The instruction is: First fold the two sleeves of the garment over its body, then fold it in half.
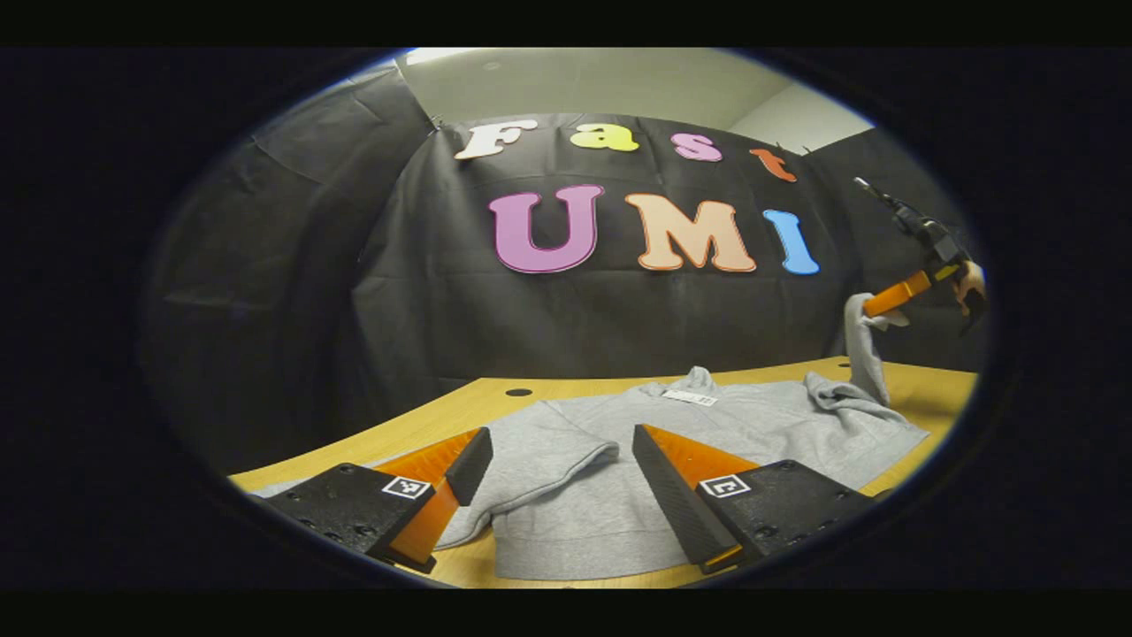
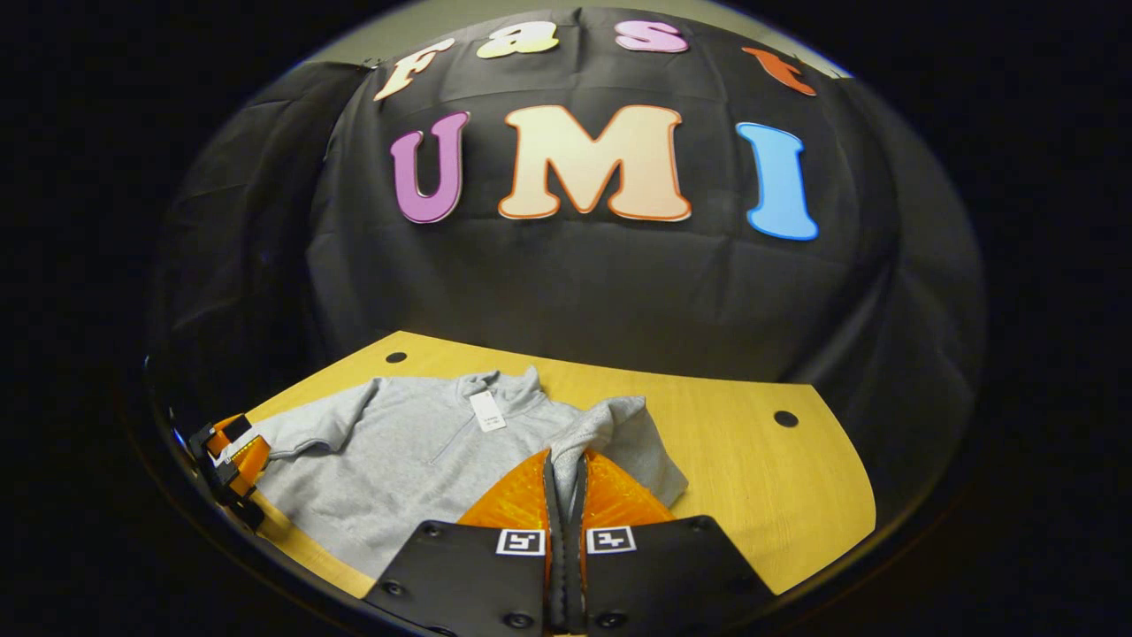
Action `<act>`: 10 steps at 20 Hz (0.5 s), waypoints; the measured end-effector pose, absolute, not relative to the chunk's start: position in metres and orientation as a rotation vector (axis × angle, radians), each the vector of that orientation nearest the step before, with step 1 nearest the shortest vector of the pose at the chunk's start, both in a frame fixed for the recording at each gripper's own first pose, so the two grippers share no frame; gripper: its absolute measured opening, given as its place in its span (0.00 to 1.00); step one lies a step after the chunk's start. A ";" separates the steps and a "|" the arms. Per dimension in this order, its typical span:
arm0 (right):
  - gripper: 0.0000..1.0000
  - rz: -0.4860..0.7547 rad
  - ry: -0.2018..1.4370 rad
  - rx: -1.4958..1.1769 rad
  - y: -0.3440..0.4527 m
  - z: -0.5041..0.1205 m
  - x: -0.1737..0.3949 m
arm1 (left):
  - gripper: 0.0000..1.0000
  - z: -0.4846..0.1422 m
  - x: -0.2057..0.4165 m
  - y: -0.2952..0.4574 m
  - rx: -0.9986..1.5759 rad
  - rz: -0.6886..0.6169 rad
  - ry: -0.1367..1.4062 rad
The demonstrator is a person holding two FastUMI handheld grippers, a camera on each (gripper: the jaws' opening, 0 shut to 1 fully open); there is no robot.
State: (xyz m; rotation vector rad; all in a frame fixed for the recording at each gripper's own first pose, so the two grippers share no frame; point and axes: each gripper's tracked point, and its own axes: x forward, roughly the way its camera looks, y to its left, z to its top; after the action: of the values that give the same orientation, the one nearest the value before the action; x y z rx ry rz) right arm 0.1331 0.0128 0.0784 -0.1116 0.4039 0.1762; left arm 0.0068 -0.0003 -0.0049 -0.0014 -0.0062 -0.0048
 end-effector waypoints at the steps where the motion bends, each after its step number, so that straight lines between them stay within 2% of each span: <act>1: 0.02 0.200 0.398 -0.120 0.031 0.080 0.141 | 0.94 -0.004 0.007 -0.001 -0.001 -0.005 -0.006; 10: 0.02 0.426 0.367 -0.109 0.187 0.080 0.207 | 0.94 -0.005 0.007 -0.002 -0.003 -0.017 -0.007</act>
State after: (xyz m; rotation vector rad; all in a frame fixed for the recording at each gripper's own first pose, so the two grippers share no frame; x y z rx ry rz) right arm 0.2068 0.1871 0.0804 -0.1092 0.3674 0.4260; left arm 0.0069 -0.0024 -0.0050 -0.0025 -0.0067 -0.0167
